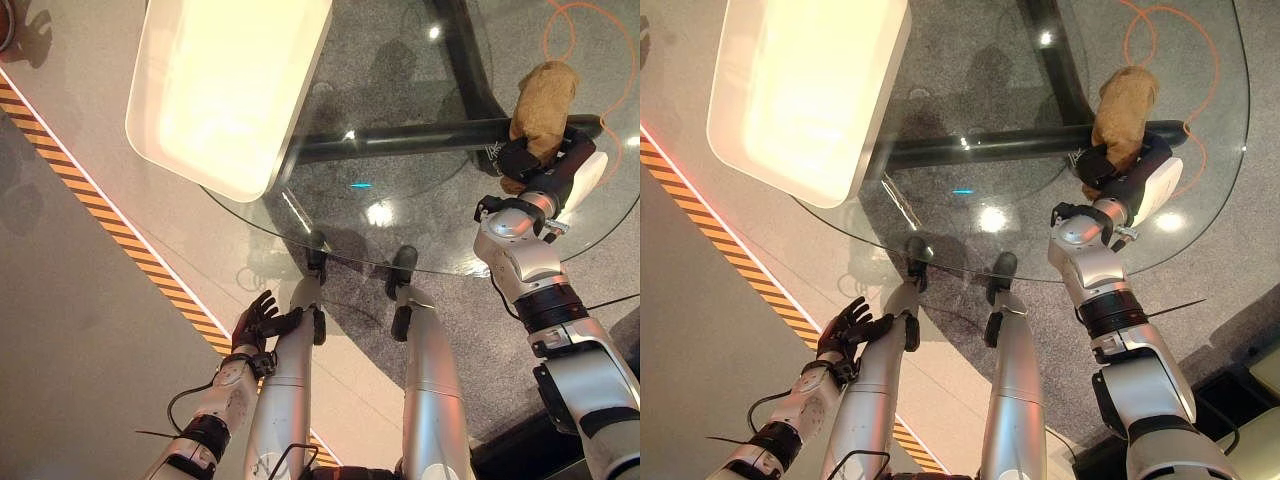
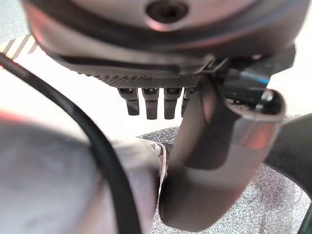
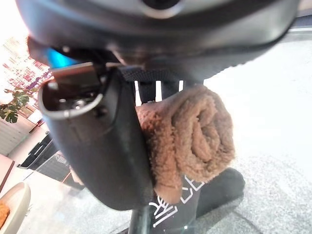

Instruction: Wipe the table with a cloth and put it in the basket.

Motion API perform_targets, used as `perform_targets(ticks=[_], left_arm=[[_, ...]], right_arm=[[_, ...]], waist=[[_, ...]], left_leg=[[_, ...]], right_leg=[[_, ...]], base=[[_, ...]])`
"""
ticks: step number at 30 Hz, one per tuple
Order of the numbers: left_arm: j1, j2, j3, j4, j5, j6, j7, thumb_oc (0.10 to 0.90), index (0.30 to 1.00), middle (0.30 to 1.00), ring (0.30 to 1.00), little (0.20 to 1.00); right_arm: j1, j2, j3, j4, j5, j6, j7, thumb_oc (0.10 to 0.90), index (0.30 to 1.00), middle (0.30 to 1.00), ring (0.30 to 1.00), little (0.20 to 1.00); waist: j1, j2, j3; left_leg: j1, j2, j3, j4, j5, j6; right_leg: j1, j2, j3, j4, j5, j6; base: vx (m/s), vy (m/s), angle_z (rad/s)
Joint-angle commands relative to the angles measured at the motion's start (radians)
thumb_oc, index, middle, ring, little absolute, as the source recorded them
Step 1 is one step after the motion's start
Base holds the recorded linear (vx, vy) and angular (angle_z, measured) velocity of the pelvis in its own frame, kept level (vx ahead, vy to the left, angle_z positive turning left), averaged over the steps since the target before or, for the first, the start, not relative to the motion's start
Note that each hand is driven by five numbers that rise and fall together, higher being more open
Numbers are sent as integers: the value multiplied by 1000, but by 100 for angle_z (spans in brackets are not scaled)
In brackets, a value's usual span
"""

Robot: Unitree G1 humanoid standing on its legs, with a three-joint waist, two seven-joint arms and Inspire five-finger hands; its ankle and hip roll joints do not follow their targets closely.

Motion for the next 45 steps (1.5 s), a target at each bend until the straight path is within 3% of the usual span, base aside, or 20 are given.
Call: perform_targets(ticks=[1, 7, 10, 18, 19, 20, 24, 25, 27, 37, 45], left_arm=[[132, -32, -59, -12, -4, 14, 34, 800, 900, 900, 900, 900], [133, -34, -45, -17, 16, 20, 26, 800, 900, 900, 900, 900], [133, -34, -45, -18, 19, 19, 26, 800, 900, 900, 900, 900], [135, -48, -45, -8, 46, 5, 11, 800, 900, 900, 900, 900], [154, -49, -51, 1, 50, 1, 3, 800, 900, 900, 900, 900], [135, -49, -44, 1, 51, 1, 3, 800, 900, 900, 900, 900], [132, -54, -50, 6, 55, -11, -5, 800, 900, 900, 900, 900], [151, -56, -62, 4, 56, -14, -4, 800, 900, 900, 900, 900], [151, -57, -66, -3, 60, -16, -2, 800, 900, 900, 900, 900], [135, -54, -84, -4, 56, -12, 19, 800, 900, 900, 900, 900], [130, -49, -89, -10, 58, -7, 13, 800, 900, 900, 900, 900]], right_arm=[[40, -51, -8, -149, -71, -3, 2, 100, 300, 300, 300, 200], [33, -33, 43, -215, -126, 75, 186, 100, 300, 300, 300, 200], [34, -25, 58, -227, -152, 91, 221, 100, 300, 300, 300, 200], [-1, 37, 201, -275, -329, 172, 447, 100, 300, 300, 300, 200], [8, 54, 229, -267, -345, 169, 473, 100, 300, 300, 300, 200], [-12, 51, 228, -268, -346, 169, 475, 100, 300, 300, 300, 200], [-24, 78, 281, -267, -383, 156, 552, 100, 300, 300, 300, 200], [-5, 89, 297, -269, -388, 153, 569, 100, 300, 300, 300, 200], [-1, 101, 318, -272, -385, 148, 591, 100, 300, 300, 300, 200], [16, 134, 373, -263, -379, 87, 612, 100, 300, 300, 300, 200], [20, 126, 406, -283, -373, 88, 670, 100, 300, 300, 300, 200]], waist=[[4, 36, -19], [7, 32, -19], [7, 33, -19], [22, 50, -19], [32, 55, -19], [27, 53, -19], [35, 58, -19], [42, 63, -19], [44, 65, -19], [47, 74, -19], [46, 71, -19]], left_leg=[[-39, -56, 29, 182, -195, 18], [-43, -56, 33, 180, -193, 19], [-46, -56, 35, 181, -192, 18], [-52, -56, 42, 178, -186, 12], [-18, -53, 36, 187, -218, 5], [-52, -58, 41, 178, -184, 11], [-59, -57, 42, 179, -182, 8], [-26, -52, 38, 188, -216, 2], [-28, -52, 39, 186, -214, 1], [-39, -51, 43, 192, -211, -2], [-40, -49, 46, 195, -211, -3]], right_leg=[[-13, 44, -38, -175, 145, 18], [-19, 43, -45, -174, 144, 16], [-22, 43, -47, -171, 143, 15], [-29, 30, -60, -168, 136, 15], [1, 33, -58, -152, 104, 24], [-29, 27, -64, -167, 136, 16], [-36, 21, -68, -164, 134, 17], [-8, 25, -63, -148, 102, 26], [-12, 21, -65, -147, 102, 27], [-26, 13, -65, -140, 103, 29], [-29, 9, -68, -136, 104, 33]], base=[[0, 0, 0], [0, 0, 0], [0, 0, 0], [8, 7, 2], [0, 0, 0], [0, 0, 0], [4, 4, 2], [59, 10, -3], [28, 5, -1], [1, 5, 1], [0, 0, 0]])
